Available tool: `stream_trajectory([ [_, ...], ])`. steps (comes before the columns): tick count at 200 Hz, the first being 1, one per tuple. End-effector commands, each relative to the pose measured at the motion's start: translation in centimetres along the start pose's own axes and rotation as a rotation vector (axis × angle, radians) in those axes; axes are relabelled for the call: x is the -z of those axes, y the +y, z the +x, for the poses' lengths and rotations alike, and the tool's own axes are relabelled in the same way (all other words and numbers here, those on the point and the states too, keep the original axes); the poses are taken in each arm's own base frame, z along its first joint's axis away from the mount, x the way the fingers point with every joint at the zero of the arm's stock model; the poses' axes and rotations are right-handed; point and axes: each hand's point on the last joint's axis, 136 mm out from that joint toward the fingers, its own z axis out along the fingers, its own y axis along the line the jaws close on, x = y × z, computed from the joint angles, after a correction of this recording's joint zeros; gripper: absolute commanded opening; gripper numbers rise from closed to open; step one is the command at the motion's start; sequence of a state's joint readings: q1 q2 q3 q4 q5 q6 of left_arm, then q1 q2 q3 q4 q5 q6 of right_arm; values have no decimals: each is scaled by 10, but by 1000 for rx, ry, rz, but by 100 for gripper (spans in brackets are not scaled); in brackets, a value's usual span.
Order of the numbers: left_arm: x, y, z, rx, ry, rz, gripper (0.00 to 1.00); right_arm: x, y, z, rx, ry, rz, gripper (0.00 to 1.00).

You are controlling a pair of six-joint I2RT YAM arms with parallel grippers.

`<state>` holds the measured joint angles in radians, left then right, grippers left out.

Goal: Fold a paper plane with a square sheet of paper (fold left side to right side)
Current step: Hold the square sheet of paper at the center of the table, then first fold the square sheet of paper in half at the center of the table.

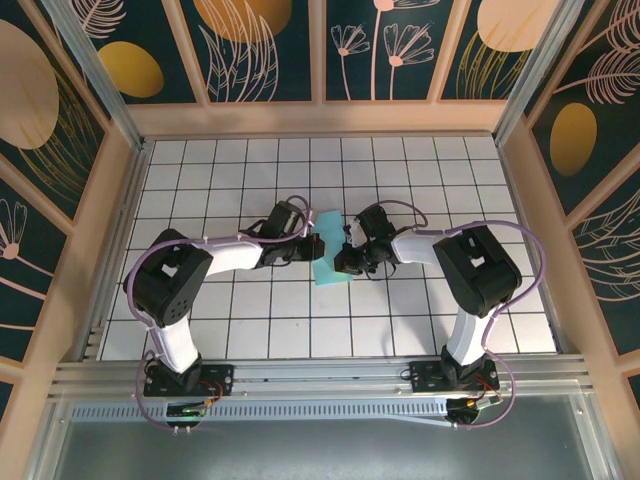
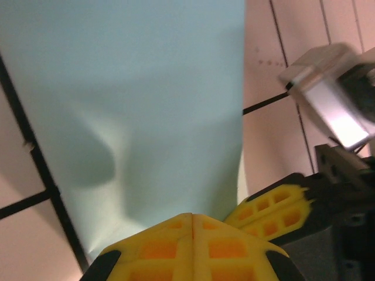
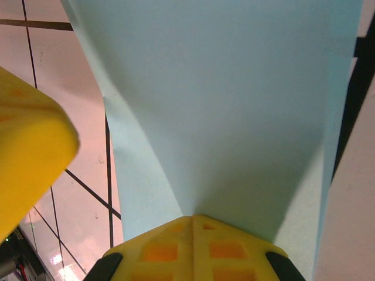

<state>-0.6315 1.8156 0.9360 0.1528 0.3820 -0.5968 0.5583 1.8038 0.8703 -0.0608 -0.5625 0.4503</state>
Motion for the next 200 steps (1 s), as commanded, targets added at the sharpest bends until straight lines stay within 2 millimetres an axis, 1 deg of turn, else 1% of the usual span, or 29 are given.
stream_trajectory([
  [1, -2, 3, -4, 29, 13, 7, 2, -12, -29, 15, -29, 47, 108, 0],
  [33, -5, 11, -6, 37, 4, 9, 3, -12, -31, 16, -30, 51, 111, 0],
  [89, -11, 16, -9, 23, 7, 19, 3, -13, -34, 18, -30, 59, 115, 0],
  [148, -17, 34, -7, 41, 0, -4, 3, -15, -41, 24, -33, 76, 136, 0],
  [200, -22, 51, -7, 56, -11, -57, 3, -13, -48, 28, -18, 91, 178, 0],
])
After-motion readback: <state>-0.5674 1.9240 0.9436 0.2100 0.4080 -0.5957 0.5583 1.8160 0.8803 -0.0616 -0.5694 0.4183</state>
